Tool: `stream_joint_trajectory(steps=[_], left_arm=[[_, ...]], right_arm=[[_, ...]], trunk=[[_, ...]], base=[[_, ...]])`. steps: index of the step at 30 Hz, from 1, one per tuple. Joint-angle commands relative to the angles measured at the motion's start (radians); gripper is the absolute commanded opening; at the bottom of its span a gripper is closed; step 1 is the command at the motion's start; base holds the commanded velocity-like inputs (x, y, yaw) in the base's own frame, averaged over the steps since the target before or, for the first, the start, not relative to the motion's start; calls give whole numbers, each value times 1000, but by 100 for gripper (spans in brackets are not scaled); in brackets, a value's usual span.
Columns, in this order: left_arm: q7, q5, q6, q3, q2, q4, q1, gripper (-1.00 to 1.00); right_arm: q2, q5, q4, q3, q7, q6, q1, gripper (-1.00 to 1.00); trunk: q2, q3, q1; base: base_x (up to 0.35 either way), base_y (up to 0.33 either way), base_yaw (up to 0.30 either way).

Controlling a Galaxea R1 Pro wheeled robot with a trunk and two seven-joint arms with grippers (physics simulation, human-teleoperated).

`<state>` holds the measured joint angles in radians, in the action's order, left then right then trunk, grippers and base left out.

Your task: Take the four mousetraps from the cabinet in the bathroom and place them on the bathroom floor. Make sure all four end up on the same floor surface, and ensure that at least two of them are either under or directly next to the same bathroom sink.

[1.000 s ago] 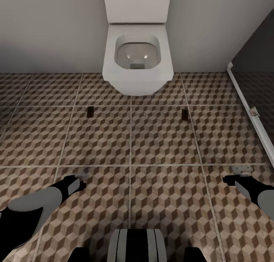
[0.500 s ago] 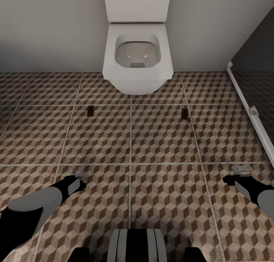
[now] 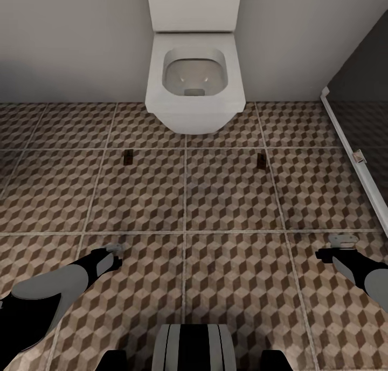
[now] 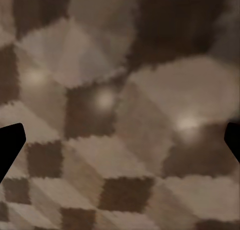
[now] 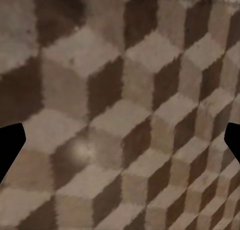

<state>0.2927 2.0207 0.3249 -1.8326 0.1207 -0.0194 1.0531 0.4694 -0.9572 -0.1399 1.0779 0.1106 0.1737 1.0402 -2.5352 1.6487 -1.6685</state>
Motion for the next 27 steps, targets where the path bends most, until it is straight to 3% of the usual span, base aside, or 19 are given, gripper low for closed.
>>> stream_joint_trajectory(steps=[1,8,27], left_arm=[[5,9,2,-8,1,-2,1,100],[5,9,3,-9,1,-2,1,100],[5,9,4,-7,-3,-3,1,100]], right_arm=[[1,-8,-4,8,7,6,0,100],[1,-8,-4,8,8,6,0,100],[-10,-6,-6,12,8,1,-1,100]], trunk=[[0,1,0],[0,1,0],[4,-73,9]], base=[[0,0,0],[0,0,0],[0,0,0]])
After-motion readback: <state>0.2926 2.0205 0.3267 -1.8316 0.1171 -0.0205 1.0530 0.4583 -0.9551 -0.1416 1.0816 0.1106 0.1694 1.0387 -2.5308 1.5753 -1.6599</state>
